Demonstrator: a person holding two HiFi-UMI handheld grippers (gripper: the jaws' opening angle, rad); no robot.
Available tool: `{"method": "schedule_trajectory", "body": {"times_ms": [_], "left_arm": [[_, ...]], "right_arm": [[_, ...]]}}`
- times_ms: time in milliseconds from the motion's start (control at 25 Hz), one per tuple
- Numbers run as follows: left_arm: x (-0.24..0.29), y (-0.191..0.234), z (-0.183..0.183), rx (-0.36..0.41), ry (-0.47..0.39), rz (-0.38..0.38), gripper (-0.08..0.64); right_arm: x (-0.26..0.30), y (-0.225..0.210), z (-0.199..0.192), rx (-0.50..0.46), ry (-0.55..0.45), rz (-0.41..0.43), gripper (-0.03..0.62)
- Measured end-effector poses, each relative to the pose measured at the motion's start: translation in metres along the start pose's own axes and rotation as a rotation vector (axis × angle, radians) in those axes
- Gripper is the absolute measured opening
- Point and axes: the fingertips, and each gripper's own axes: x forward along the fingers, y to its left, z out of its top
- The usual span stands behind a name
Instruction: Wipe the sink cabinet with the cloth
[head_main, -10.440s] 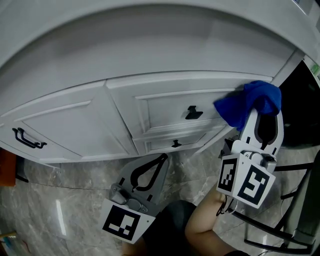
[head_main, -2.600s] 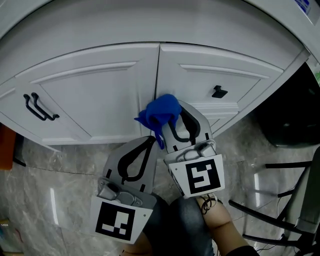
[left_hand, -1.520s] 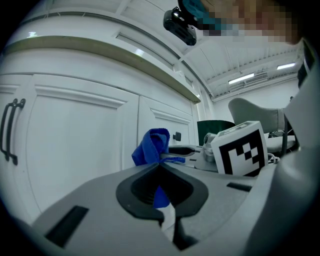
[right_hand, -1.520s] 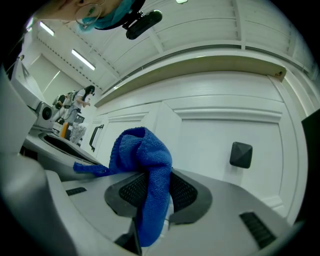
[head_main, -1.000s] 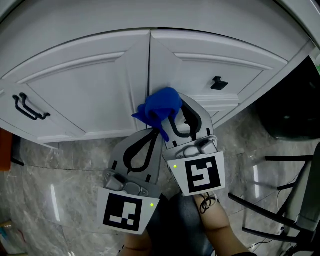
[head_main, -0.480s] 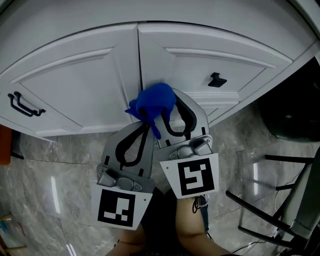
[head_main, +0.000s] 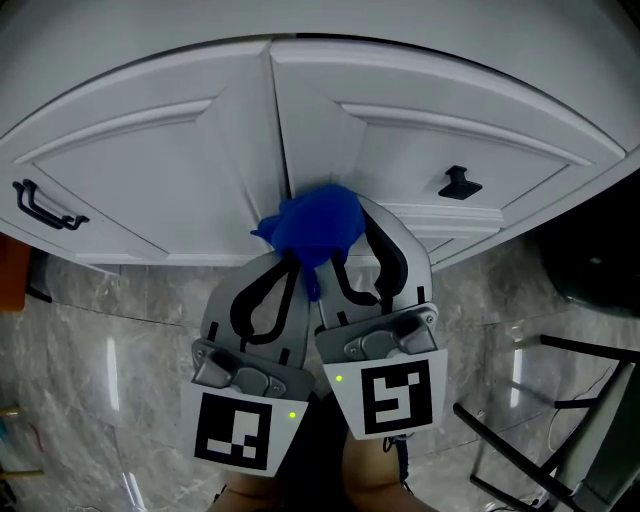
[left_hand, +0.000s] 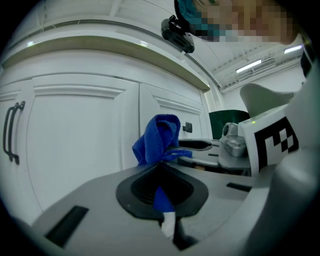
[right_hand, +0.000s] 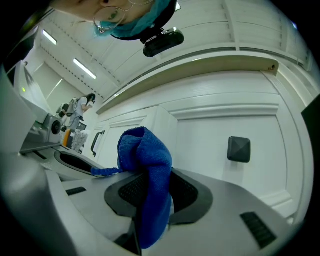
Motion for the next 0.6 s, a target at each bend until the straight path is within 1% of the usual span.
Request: {"method": "schedule_trajectory", "body": {"times_ms": [280, 600], "left_arm": [[0.0052, 0.0065, -0.0036, -0.006, 0.010, 0.031, 0.003], [0.0067, 0.0031, -0.0043, -0.013, 0.006, 0.002, 0.003]], "right_arm": [[0.0002, 0.0007, -0.0025, -0.005, 0.027, -0.014, 0.117], [-0.0017, -0.0019, -0.0047, -0.022, 0.043, -0.025, 0.117]]}}
